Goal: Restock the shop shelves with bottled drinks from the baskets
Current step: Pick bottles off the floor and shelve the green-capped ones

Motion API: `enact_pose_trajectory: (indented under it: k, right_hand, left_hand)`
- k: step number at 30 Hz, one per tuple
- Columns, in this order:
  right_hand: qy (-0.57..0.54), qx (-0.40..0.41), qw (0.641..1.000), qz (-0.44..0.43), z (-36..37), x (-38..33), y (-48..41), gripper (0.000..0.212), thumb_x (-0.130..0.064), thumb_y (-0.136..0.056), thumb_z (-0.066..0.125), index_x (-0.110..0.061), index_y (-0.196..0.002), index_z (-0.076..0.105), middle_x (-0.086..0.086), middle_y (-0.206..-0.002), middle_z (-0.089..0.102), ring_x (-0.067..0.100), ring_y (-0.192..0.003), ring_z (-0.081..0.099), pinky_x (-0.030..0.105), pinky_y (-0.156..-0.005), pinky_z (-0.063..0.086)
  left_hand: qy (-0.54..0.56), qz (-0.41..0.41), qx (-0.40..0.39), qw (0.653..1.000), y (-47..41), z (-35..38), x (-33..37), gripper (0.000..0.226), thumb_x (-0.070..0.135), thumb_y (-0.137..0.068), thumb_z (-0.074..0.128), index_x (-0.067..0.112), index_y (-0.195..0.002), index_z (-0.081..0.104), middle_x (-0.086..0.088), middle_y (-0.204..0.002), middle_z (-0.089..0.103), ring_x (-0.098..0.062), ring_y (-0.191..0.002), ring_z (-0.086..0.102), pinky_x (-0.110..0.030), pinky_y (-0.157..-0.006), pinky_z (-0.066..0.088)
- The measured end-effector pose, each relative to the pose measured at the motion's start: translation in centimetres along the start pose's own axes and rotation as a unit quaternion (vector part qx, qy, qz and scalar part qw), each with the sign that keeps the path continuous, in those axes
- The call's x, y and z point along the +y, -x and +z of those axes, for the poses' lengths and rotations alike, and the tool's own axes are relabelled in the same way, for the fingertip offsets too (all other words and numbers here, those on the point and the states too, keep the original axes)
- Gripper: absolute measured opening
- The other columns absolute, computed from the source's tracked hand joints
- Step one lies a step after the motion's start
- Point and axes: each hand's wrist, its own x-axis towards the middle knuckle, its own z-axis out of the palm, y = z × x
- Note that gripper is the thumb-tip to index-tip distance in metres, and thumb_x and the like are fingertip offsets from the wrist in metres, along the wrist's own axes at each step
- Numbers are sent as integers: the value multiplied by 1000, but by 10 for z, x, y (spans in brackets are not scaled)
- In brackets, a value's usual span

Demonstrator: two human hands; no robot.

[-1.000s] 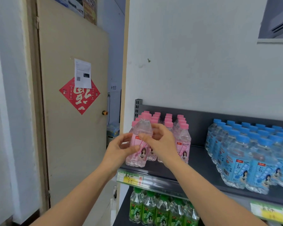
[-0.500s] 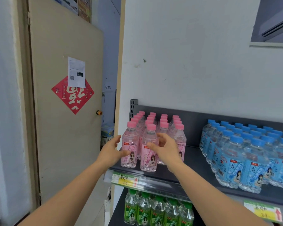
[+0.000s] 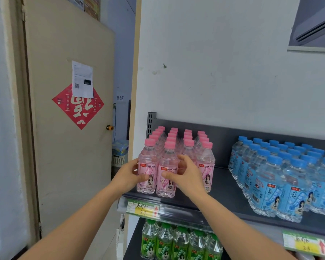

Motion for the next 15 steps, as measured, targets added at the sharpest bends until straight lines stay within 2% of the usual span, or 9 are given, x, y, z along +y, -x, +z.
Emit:
enact_pose_trajectory:
  k: [4,7,9,12,15]
  right_hand:
    - [7,0,1000,-4,1,1,3,80,-33,-68,85,-26,-137,45,-22,-98,51,13,-103,58,36,-95,51]
    - [1,6,1000,-5,3,0,5,79,-31,-70,85,-26,-138,45,-24,-95,51,11,-100,58,33,-92,51]
    - [8,11,1000,-5,4,1,6,79,-33,-70,84,-26,-139,44,-20,-103,54,12,-105,58,33,-94,50]
    - [22,15,1000,-5,6,0,7,81,-35,-72,82,-27,-142,41,-7,-123,57,15,-115,55,37,-99,48]
    - [27,11,1000,-1,6,-1,10,83,-35,-73,81,-25,-143,39,-3,-129,56,16,-116,55,39,-100,48]
  left_hand:
    - [16,12,-29,999,3,-4,1,46,3,-83,70,29,-119,59,10,-108,69,-5,-101,62,-32,-96,49]
    - [26,14,-46,999,4,-5,2,43,2,-86,67,35,-112,58,11,-109,68,-9,-104,62,-37,-100,48]
    - [28,12,-52,998,4,-5,2,42,2,-87,65,36,-110,58,11,-109,67,-10,-105,61,-39,-102,46]
    - [28,12,-56,998,5,-4,0,42,4,-88,64,31,-119,55,8,-113,66,-16,-111,60,-43,-104,44]
    - [12,17,-51,998,5,-2,0,47,7,-89,65,33,-125,50,12,-114,65,-15,-112,59,-43,-106,43]
